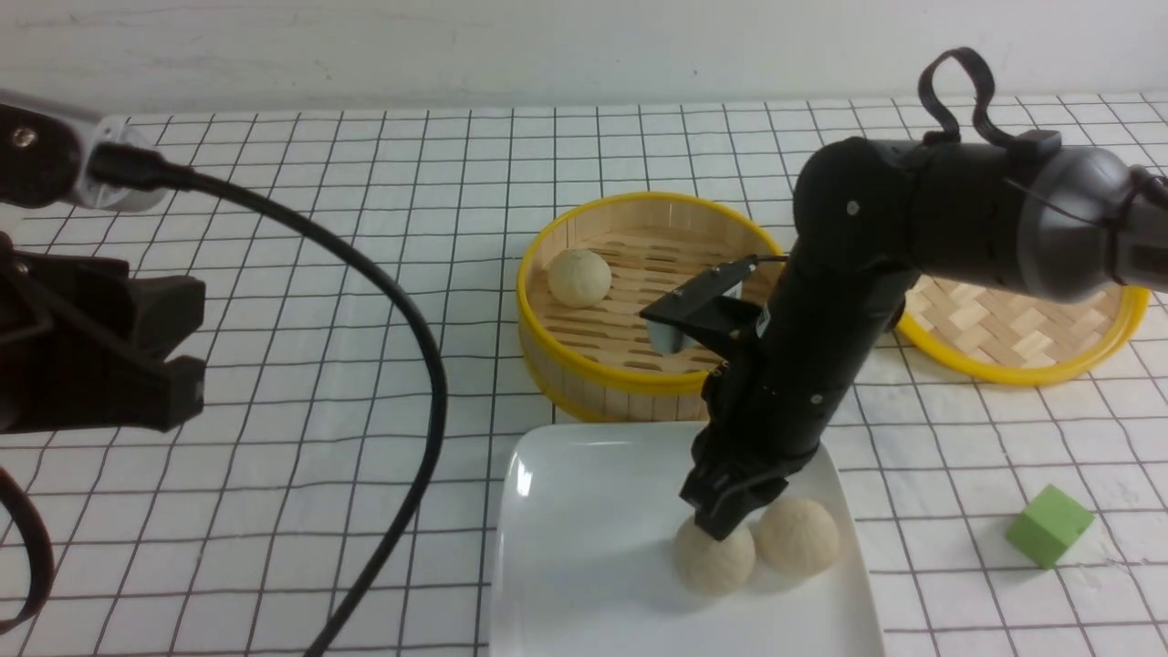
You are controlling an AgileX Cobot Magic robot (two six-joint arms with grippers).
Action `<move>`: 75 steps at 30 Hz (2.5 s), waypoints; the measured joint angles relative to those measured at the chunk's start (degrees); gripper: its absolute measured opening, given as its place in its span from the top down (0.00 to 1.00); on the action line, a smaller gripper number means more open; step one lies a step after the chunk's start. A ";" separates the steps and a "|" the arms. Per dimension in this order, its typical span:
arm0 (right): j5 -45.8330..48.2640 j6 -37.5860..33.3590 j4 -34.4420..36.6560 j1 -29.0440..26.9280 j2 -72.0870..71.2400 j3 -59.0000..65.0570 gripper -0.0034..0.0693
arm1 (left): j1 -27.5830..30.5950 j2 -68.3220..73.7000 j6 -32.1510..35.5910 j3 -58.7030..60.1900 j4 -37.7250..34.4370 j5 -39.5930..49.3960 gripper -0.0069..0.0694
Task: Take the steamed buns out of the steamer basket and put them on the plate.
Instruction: Use the right arm to put the steamed stuffed bun into the plate, then use the left arm to grab the steamed stuffed bun that is closest to it
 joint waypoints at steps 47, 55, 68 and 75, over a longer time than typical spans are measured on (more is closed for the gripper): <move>-5.08 4.15 -19.11 0.00 -46.95 -9.84 0.42 | 0.00 5.17 -0.06 0.00 -0.13 -7.53 0.47; -9.76 4.15 -19.69 0.00 -61.81 -10.18 0.42 | 0.00 5.79 -0.12 0.00 -0.13 -16.56 0.47; -5.12 4.15 -8.61 0.00 -89.28 13.44 0.42 | 0.00 18.96 -0.16 0.00 -0.13 -33.81 0.47; -15.40 4.15 -11.15 0.00 -106.87 34.45 0.42 | 0.00 29.62 -3.37 0.00 -0.42 -53.54 0.47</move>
